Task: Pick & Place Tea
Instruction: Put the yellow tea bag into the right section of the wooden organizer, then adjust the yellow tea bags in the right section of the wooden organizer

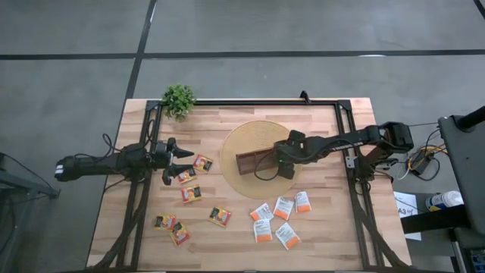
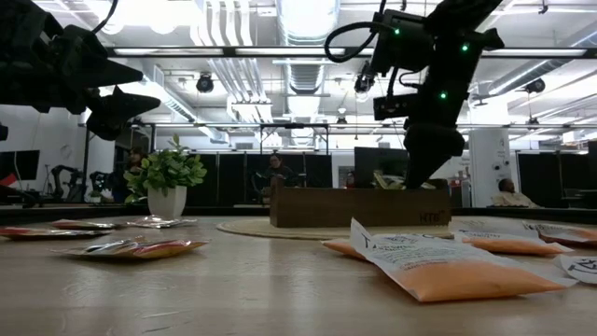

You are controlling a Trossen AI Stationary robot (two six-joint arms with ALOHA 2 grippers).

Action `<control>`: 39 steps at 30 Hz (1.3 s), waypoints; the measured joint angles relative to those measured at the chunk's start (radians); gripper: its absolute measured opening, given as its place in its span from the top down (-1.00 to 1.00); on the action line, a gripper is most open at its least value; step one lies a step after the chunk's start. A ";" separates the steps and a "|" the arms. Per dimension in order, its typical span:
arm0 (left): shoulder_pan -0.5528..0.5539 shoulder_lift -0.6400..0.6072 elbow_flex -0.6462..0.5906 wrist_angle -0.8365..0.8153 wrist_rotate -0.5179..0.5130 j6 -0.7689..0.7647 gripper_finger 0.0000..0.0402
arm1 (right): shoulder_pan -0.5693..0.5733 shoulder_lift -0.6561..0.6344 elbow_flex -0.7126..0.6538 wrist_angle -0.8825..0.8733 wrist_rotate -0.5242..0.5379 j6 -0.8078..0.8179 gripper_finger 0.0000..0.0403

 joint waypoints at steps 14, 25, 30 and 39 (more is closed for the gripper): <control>0.000 0.000 0.000 0.000 0.000 0.000 -0.28 | -0.015 0.078 0.020 0.004 -0.028 0.069 -0.20; 0.000 0.000 0.000 0.000 0.000 0.000 -0.28 | -0.029 0.020 0.118 -0.072 -0.100 -0.067 -0.20; 0.000 0.000 0.000 0.000 0.000 0.000 -0.28 | -0.029 -0.052 0.142 -0.122 -0.117 -0.106 -0.20; 0.000 0.000 0.000 0.000 0.000 0.000 -0.28 | -0.101 -0.159 0.138 -0.110 -0.160 -0.331 -0.20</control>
